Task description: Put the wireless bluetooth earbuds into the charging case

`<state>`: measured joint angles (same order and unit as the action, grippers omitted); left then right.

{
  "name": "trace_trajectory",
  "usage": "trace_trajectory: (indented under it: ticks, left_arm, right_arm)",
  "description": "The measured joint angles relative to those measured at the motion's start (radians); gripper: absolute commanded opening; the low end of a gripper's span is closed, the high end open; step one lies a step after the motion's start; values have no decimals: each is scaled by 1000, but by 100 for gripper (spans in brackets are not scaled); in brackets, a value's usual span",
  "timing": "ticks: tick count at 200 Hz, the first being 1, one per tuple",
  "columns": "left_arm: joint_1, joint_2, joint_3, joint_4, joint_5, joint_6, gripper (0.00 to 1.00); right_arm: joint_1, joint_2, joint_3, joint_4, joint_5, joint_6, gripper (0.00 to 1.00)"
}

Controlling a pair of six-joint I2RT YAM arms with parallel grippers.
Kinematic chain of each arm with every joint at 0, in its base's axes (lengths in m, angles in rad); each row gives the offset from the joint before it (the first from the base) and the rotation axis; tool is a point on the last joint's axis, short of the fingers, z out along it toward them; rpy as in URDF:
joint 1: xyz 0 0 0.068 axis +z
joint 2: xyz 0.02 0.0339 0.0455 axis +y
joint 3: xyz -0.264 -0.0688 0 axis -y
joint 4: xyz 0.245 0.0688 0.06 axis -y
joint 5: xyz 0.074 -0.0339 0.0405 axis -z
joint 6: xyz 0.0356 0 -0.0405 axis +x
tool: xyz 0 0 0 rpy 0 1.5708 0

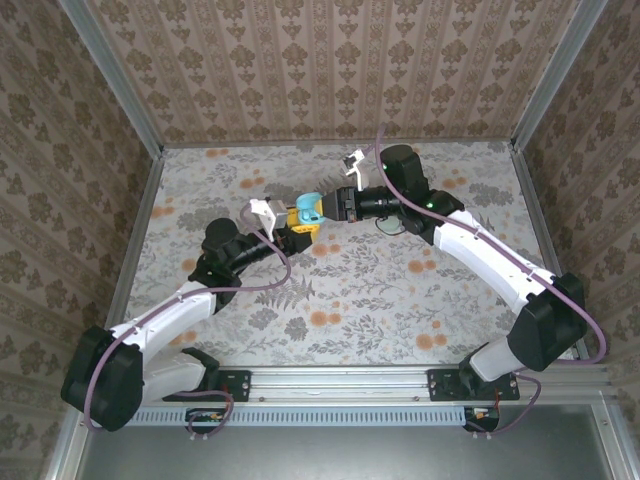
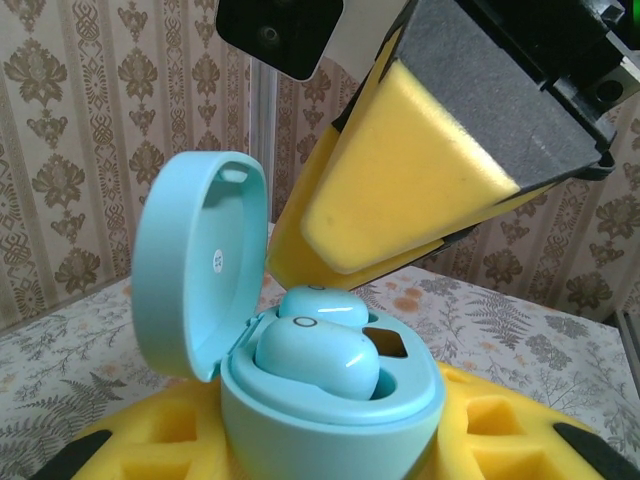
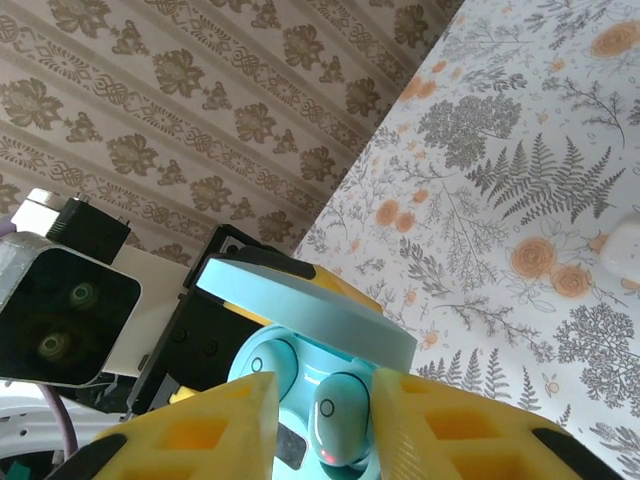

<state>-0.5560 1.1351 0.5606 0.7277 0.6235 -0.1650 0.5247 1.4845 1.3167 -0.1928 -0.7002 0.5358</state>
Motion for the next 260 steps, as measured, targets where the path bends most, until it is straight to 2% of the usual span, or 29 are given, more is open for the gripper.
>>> trace_trajectory:
  ticks: [20, 51, 92, 153, 199, 231, 260]
  left_arm:
    - [-1, -1, 0, 21, -7, 1, 27]
    - [-6, -7, 0, 25, -19, 12, 28]
    - [-12, -16, 3, -3, -2, 66, 28]
    - [-34, -16, 38, -53, 38, 117, 28]
    - [-34, -16, 38, -46, 8, 113, 28]
    - [-34, -3, 40, -34, -18, 105, 28]
    - [-35, 29, 61, -49, -42, 96, 29]
  right_arm:
    - [0, -8, 0, -24, 21, -7, 43]
    - [-13, -37, 0, -50, 37, 1, 46]
    - [-63, -58, 42, -59, 39, 84, 50]
    - [-63, 85, 227, -106, -2, 134, 53]
    - [-48, 135, 223, -213, -93, 86, 55]
    - [-48, 92, 164, -226, -146, 57, 57]
    - [-71, 33, 81, -214, -138, 59, 62]
